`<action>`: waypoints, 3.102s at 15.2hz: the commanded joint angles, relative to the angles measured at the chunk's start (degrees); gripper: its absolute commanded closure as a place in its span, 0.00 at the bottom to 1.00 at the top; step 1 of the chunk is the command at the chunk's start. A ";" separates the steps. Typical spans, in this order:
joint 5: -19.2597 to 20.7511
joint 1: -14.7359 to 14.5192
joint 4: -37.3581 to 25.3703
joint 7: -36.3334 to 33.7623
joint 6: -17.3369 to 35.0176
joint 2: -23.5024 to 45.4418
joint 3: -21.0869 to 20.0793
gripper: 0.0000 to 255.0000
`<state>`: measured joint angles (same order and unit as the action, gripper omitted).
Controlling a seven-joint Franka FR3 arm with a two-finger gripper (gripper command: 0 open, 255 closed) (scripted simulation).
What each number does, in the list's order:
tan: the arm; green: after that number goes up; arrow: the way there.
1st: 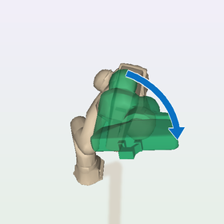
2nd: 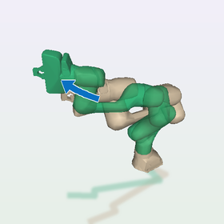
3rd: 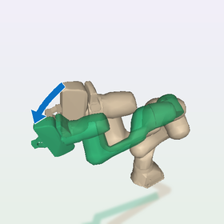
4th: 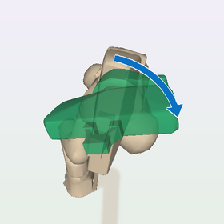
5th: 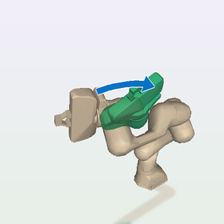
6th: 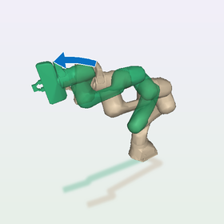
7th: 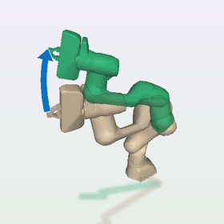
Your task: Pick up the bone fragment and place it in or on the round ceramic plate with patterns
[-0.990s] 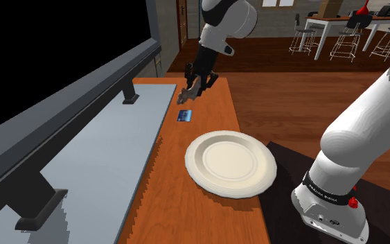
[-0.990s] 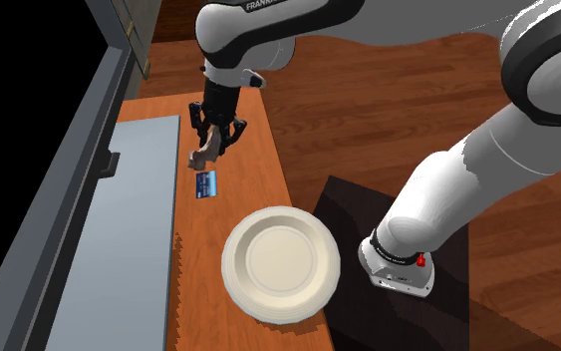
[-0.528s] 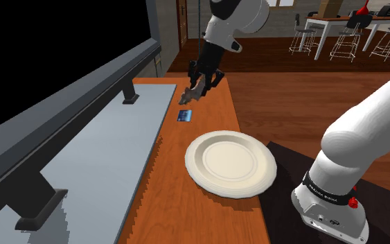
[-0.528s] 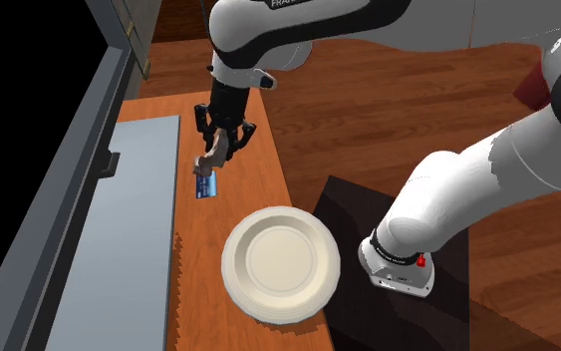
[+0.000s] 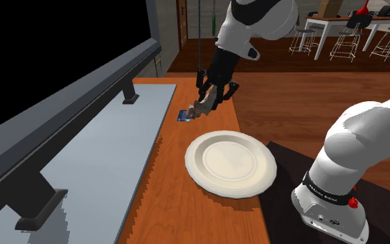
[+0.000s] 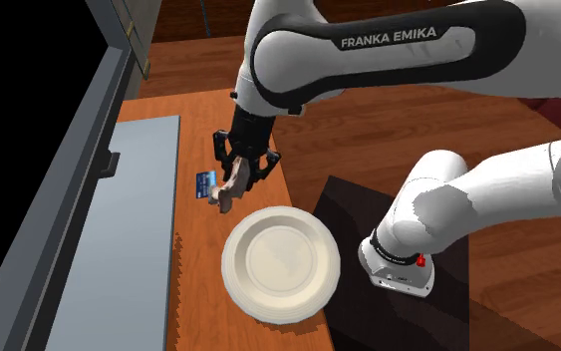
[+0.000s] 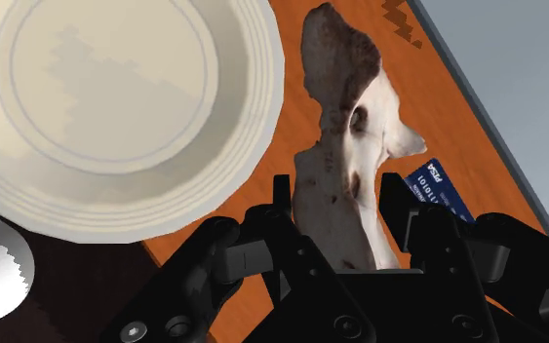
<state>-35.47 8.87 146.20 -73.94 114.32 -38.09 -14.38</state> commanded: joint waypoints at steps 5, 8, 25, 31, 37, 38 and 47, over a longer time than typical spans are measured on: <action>-3.59 -4.55 7.79 -6.33 -3.01 -13.35 -3.39 1.00; -5.50 -7.34 10.78 -10.33 -5.09 -19.95 -5.43 1.00; -14.43 -13.95 22.12 -12.54 1.00 -26.66 -13.32 1.00; -14.42 -13.95 22.12 -12.54 1.01 -26.66 -13.32 1.00; -14.42 -13.95 22.12 -12.54 1.01 -26.66 -13.32 0.00; -14.42 -13.95 22.12 -12.54 1.01 -26.66 -13.32 0.00; -7.55 -11.65 18.29 -13.92 -7.57 -30.93 -6.78 0.00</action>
<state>-43.07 -2.80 164.53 -87.85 106.80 -69.02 -21.20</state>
